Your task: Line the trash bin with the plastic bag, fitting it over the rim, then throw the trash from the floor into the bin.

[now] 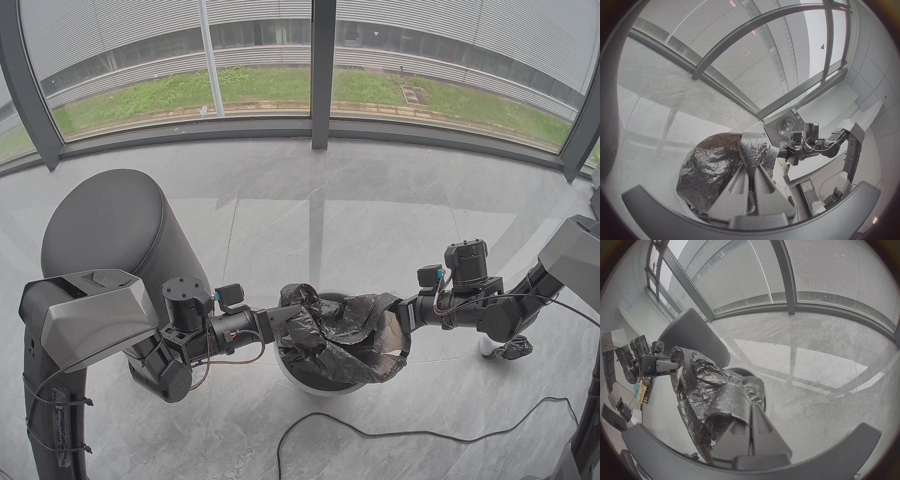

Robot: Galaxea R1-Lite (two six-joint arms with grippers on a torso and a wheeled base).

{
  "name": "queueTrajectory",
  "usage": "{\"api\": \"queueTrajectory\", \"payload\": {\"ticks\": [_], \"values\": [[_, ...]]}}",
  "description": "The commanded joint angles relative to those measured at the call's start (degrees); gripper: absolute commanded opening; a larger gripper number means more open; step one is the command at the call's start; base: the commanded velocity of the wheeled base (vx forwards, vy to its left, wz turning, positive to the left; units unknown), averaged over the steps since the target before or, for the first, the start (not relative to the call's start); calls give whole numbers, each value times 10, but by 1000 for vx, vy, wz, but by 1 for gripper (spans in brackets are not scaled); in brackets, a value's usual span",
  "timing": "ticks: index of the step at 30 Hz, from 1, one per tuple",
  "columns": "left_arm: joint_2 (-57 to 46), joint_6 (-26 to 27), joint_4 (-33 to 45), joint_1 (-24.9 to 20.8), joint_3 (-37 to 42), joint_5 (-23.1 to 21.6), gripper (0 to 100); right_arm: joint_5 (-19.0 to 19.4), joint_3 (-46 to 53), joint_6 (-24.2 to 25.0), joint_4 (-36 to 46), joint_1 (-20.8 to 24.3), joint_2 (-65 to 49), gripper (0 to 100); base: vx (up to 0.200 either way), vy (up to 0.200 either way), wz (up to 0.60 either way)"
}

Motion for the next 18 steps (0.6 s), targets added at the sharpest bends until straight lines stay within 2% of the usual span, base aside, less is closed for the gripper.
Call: {"api": "queueTrajectory", "payload": {"ticks": [1, 5, 8, 11, 14, 18], "values": [[42, -4, 2, -2, -78, 1, 0, -1, -5, -8, -3, -10, 18, 0, 0, 0, 0], [38, -8, 6, -5, -71, 0, 0, -1, 7, -8, -3, -10, 13, 0, 0, 0, 0], [27, -5, -6, -5, -4, -1, 0, -1, 31, -8, -6, -3, 11, 0, 0, 0, 0], [24, 7, -37, 16, 74, -2, 0, -1, 70, -8, -43, 12, 13, 0, 0, 0, 0], [30, 26, -73, 40, 127, -4, 0, 0, 100, -3, -94, 28, 21, 0, 0, 0, 0], [29, 69, -74, 45, 175, -5, 0, 0, 126, -3, -115, 37, 27, 0, 0, 0, 0]]}}
